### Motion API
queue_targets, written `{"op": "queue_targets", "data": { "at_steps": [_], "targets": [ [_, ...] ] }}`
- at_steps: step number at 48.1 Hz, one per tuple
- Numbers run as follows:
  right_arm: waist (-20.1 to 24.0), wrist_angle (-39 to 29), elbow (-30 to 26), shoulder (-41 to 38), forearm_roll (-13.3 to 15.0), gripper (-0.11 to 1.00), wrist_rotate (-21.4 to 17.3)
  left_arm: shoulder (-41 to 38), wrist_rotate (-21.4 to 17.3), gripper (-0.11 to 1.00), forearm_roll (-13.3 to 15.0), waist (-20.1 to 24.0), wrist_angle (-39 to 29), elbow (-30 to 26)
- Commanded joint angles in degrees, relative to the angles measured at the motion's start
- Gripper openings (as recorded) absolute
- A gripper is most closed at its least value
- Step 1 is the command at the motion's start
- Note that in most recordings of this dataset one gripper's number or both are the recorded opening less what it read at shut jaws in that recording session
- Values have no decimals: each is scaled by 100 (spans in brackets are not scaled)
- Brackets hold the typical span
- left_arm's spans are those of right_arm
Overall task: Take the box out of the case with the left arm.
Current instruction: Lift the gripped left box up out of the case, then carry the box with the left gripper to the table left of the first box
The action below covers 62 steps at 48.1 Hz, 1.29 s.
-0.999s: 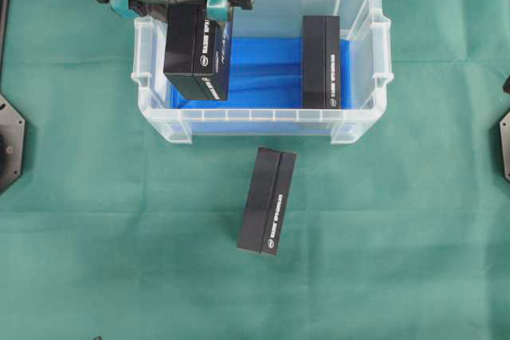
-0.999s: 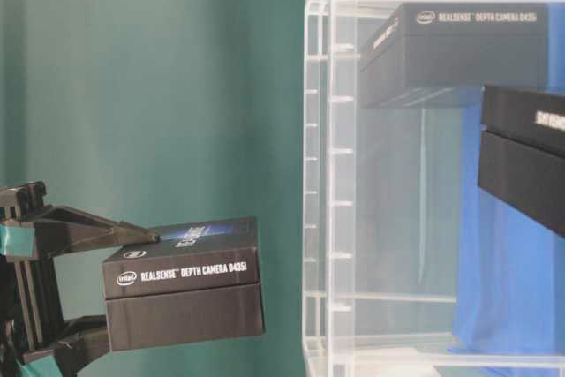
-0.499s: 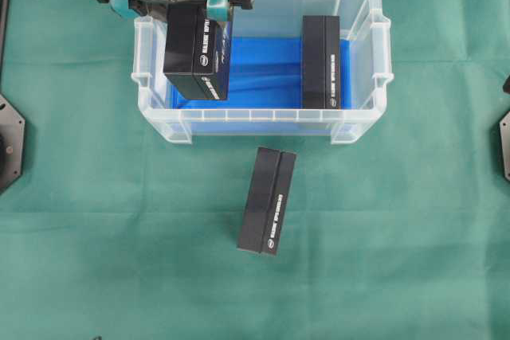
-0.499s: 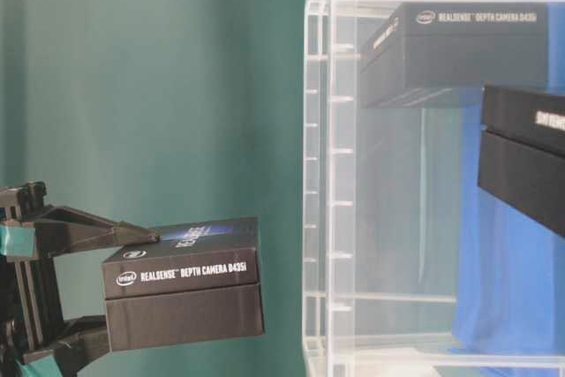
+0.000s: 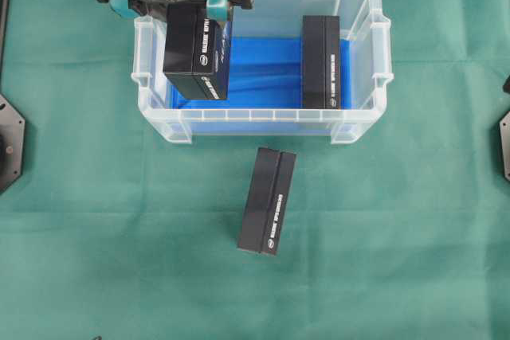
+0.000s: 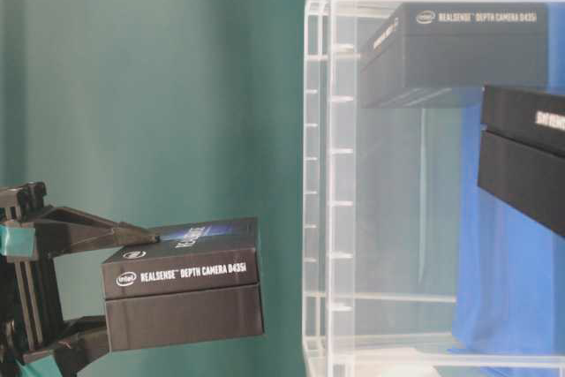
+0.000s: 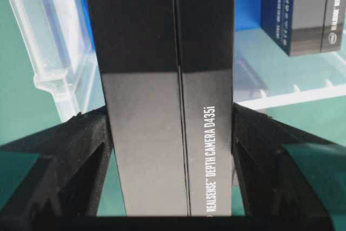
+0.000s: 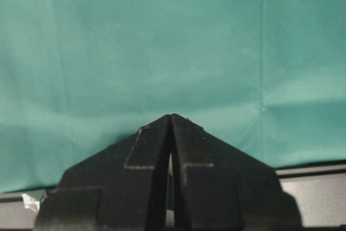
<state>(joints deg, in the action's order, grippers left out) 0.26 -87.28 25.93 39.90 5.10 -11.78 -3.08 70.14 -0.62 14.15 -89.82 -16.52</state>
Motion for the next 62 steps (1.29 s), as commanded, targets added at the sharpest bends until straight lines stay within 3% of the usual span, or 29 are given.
{"op": "queue_targets", "data": {
  "at_steps": [1, 11, 21, 33, 45, 53, 62],
  "targets": [
    [0, 26, -53, 0, 9, 0, 0, 237, 26, 60, -18, -26, 18, -123],
    [0, 26, -62, -9, 9, 0, 26, 246, 220, 60, -26, -299, 9, -88],
    [0, 18, -62, 0, 9, 0, 35, 378, 809, 60, -26, -800, 18, 149],
    [0, 0, -62, 0, 9, 0, 44, 615, 1775, 60, -18, -1564, 18, 510],
    [0, 18, -53, 0, 9, 0, 44, 659, 2540, 60, -18, -2259, 18, 563],
    [0, 0, -53, -9, 9, 0, 44, 650, 2953, 60, -26, -2566, 18, 545],
    [0, 26, -53, 0, 9, 0, 44, 650, 3146, 60, -26, -2672, 26, 563]
  ]
}}
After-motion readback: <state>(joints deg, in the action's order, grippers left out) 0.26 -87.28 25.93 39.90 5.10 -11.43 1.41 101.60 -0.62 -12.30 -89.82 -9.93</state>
